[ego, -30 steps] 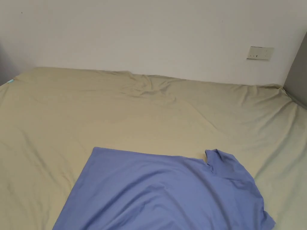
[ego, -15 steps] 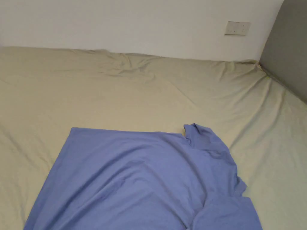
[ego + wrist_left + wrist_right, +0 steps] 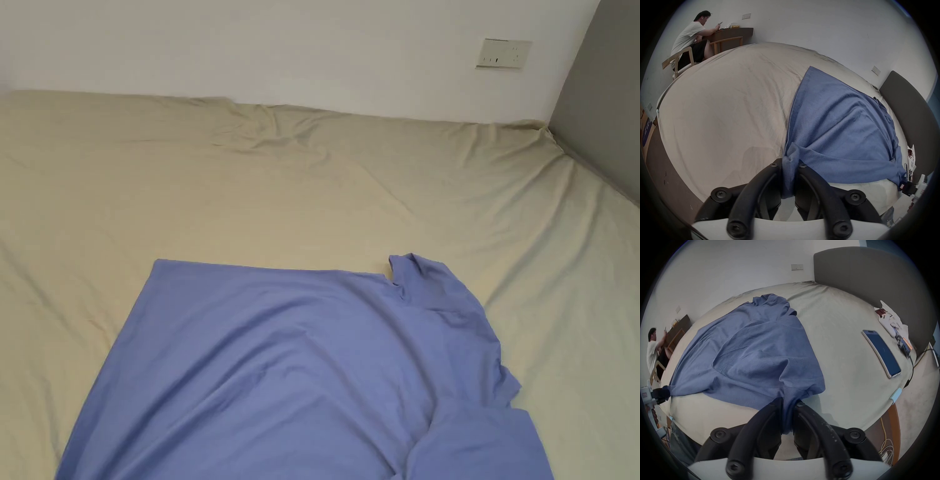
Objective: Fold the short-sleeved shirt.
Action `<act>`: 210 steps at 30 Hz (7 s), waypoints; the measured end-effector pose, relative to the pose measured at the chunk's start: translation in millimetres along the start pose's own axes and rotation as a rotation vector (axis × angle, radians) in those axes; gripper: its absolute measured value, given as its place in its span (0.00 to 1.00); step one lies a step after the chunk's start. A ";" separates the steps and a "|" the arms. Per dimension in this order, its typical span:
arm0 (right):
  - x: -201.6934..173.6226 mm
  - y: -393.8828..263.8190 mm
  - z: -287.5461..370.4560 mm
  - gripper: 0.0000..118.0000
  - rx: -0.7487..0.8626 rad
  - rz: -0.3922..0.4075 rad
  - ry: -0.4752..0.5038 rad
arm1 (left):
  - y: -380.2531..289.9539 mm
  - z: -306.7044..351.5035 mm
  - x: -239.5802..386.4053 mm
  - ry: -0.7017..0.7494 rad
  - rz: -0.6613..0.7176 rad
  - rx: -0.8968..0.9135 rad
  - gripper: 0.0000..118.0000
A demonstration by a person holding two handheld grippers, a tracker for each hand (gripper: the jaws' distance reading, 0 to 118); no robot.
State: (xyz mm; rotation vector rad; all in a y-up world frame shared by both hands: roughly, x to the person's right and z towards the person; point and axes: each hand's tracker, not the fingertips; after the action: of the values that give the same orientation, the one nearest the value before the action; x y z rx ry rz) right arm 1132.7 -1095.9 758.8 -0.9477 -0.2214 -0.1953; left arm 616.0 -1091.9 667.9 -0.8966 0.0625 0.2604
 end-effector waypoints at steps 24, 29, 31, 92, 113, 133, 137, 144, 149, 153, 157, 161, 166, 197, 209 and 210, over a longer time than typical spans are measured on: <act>-12.0 180.4 -63.3 0.13 0.251 -0.059 -0.019 | 155.2 -81.3 64.6 -0.023 -0.057 0.125 0.11; -17.0 186.1 -97.8 0.13 0.200 -0.042 -0.051 | 158.9 -104.4 70.1 0.015 -0.097 0.089 0.11; -19.6 185.5 -107.6 0.14 0.191 -0.034 -0.061 | 158.0 -109.7 70.3 0.024 -0.098 0.079 0.11; -5.5 106.6 -76.4 0.81 0.143 -0.049 -0.043 | 90.2 -101.7 36.8 -0.038 -0.118 0.031 0.06; 4.5 97.2 -17.2 0.11 0.133 -0.070 0.078 | 94.9 -11.6 36.8 -0.046 -0.169 0.058 0.05; 23.2 11.3 -5.8 0.32 -0.070 -0.102 -0.017 | -1.1 19.1 4.1 0.041 -0.132 -0.080 0.64; 35.6 24.1 47.5 0.38 0.060 -0.204 0.055 | 8.6 41.8 -13.9 -0.018 -0.083 0.017 0.63; 2.5 66.7 98.3 0.09 0.340 0.028 0.038 | 54.1 69.4 6.7 -0.001 -0.159 0.181 0.02; -29.4 84.8 70.9 0.02 0.314 0.039 0.114 | 88.8 47.3 26.5 -0.056 -0.151 0.233 0.00; -57.5 95.0 42.8 0.02 0.247 0.126 0.139 | 126.7 4.7 45.0 -0.067 -0.196 0.235 0.00; -67.2 103.4 22.5 0.02 0.195 0.123 0.180 | 165.5 -49.4 46.0 -0.093 -0.188 0.180 0.00; -65.3 113.3 7.1 0.02 0.148 0.092 0.204 | 194.9 -98.1 47.2 -0.103 -0.214 0.131 0.03; -64.9 122.2 -0.4 0.02 0.129 0.100 0.190 | 218.6 -149.0 38.2 -0.189 -0.194 0.041 0.51; -53.5 110.4 -3.2 0.02 0.062 0.076 0.170 | 194.9 -159.2 72.1 -0.162 -0.293 -0.030 0.01; 6.4 198.5 -87.0 0.67 0.053 0.017 0.137 | 196.0 -134.4 67.5 -0.145 -0.210 -0.007 0.01; 10.6 204.6 -100.5 0.67 0.050 -0.004 0.147 | 195.4 -133.7 68.2 -0.141 -0.212 -0.009 0.01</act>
State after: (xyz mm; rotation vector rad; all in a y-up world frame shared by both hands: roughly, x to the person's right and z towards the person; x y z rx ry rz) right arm 1206.5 -1062.5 545.5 -0.8795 -0.0919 -0.2609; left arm 640.3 -1066.2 424.1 -0.8842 -0.1641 0.1254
